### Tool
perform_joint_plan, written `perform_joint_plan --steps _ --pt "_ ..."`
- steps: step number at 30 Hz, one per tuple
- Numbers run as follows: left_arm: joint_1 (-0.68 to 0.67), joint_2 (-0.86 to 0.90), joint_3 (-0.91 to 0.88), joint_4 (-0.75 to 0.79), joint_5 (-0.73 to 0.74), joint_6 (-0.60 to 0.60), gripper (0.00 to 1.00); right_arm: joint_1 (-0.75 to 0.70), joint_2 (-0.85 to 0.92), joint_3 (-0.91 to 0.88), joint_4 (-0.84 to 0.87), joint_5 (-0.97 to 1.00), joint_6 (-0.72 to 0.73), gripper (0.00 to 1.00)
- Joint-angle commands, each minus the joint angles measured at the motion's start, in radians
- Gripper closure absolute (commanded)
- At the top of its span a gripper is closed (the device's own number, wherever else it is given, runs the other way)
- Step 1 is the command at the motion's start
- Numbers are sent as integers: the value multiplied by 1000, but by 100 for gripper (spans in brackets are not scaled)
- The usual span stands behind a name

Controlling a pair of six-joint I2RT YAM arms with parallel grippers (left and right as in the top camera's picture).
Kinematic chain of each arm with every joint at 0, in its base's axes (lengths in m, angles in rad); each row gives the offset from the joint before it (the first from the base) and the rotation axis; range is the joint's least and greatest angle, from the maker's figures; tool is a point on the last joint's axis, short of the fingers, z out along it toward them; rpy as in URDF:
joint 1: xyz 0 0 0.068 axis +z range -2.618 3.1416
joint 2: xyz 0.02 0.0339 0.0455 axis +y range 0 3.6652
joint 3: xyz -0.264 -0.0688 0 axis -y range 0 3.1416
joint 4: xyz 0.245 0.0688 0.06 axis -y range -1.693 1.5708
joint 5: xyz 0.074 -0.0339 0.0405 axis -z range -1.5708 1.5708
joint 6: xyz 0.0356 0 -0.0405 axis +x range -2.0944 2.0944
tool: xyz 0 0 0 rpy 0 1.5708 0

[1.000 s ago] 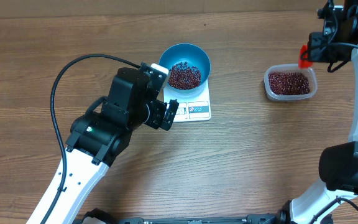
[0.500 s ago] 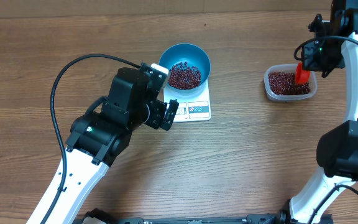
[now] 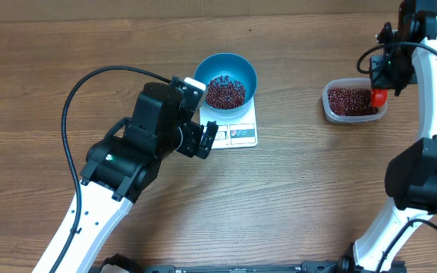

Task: Scoop item into bowl and weigh 150g on scale
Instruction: 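Move the empty scoop with the right gripper back to the bean tub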

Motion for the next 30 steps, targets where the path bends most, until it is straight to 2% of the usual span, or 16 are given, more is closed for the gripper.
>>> perform_joint_plan --steps 1,24,30 --pt "-4 4 -8 0 -11 -6 0 -3 27 -10 6 19 -20 96" --pt "-4 4 -8 0 -11 -6 0 -3 36 -124 75 40 -103 96" --pt "-4 4 -8 0 -11 -6 0 -3 37 -190 120 -54 -106 96"
